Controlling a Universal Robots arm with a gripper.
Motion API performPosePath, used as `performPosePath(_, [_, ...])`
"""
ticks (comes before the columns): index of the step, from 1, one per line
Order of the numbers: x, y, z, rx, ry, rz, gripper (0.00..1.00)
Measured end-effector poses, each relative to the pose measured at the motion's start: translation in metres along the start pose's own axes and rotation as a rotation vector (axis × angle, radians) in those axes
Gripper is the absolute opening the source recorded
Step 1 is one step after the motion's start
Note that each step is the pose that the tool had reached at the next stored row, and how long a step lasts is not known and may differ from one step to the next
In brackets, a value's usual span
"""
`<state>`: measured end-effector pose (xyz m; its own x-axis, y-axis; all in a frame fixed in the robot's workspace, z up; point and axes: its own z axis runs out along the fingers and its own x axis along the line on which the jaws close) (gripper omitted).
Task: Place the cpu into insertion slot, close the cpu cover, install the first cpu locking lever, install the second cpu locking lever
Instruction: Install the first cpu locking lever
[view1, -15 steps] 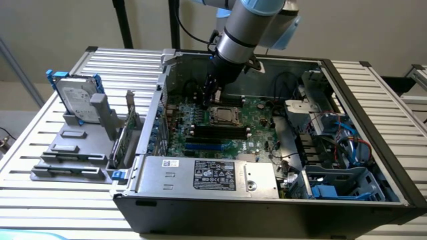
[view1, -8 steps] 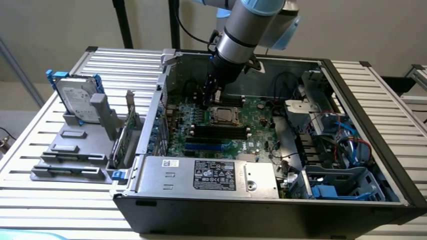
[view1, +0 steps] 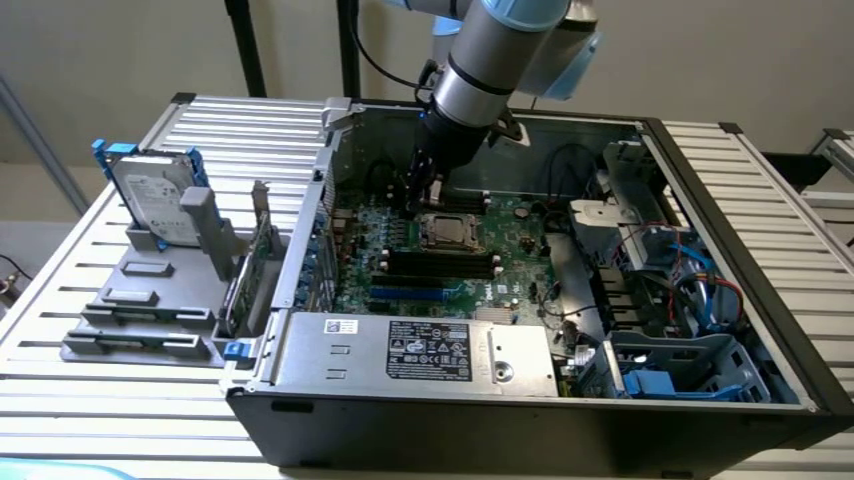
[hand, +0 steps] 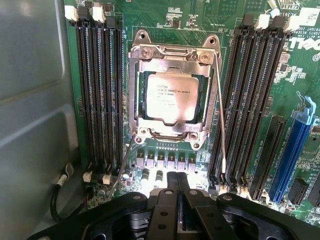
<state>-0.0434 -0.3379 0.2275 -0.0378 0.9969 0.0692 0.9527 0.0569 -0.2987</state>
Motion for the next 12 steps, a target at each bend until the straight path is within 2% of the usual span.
performPosePath(6, [0.001,-0.0062,-0.0062,-0.0016,0.0244,0.006,0.11])
performPosePath(12, [0.001,-0.0128,-0.0045,-0.0051,0.0394,0.044,0.11])
